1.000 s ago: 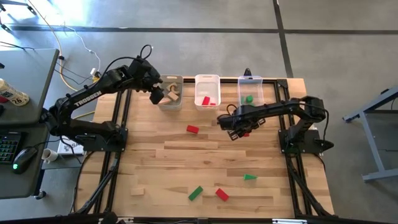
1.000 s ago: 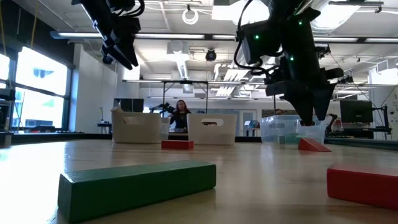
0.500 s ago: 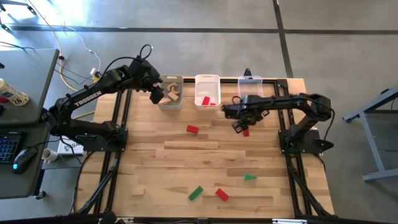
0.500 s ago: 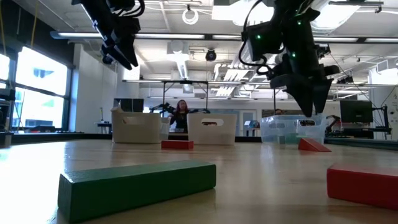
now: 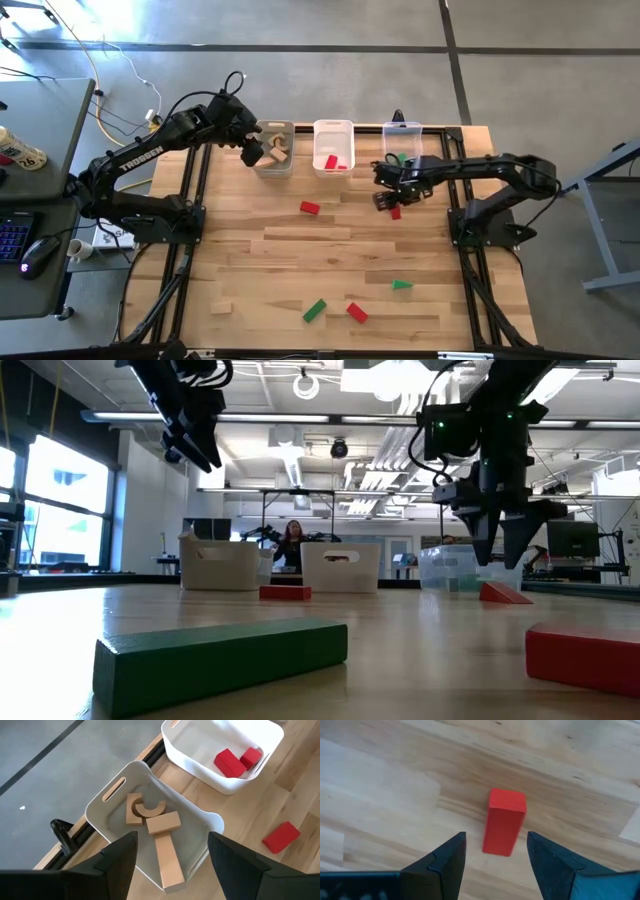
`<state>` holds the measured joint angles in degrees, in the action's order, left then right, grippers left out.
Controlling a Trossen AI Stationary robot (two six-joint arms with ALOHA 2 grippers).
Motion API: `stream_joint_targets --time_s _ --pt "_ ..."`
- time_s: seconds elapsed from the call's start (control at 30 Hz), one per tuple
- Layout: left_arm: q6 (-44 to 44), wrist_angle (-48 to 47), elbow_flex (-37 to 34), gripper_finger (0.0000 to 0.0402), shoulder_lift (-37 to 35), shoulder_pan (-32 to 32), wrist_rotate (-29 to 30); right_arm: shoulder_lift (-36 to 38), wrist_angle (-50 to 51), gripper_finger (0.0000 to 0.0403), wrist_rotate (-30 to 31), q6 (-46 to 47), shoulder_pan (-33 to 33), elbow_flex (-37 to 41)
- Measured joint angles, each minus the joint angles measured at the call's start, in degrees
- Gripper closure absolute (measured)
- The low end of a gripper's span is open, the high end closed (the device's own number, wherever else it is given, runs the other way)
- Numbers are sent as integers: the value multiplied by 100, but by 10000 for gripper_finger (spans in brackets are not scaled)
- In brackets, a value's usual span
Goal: Sort & place blocks by color
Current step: Put the top left red block into the white bin
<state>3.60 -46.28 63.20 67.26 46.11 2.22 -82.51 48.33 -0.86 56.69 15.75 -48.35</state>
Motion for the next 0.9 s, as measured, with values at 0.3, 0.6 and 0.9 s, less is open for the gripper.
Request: stream_joint_targets --time_s 0.3,0.6,0.9 --pt "0 6 0 172 0 0 13 1 -319 206 298 128 -2 167" --pt "-14 11 0 172 0 0 11 -1 -317 206 557 88 -2 167" --pt "-44 22 0 172 0 0 13 -42 -1055 206 374 427 -58 794"
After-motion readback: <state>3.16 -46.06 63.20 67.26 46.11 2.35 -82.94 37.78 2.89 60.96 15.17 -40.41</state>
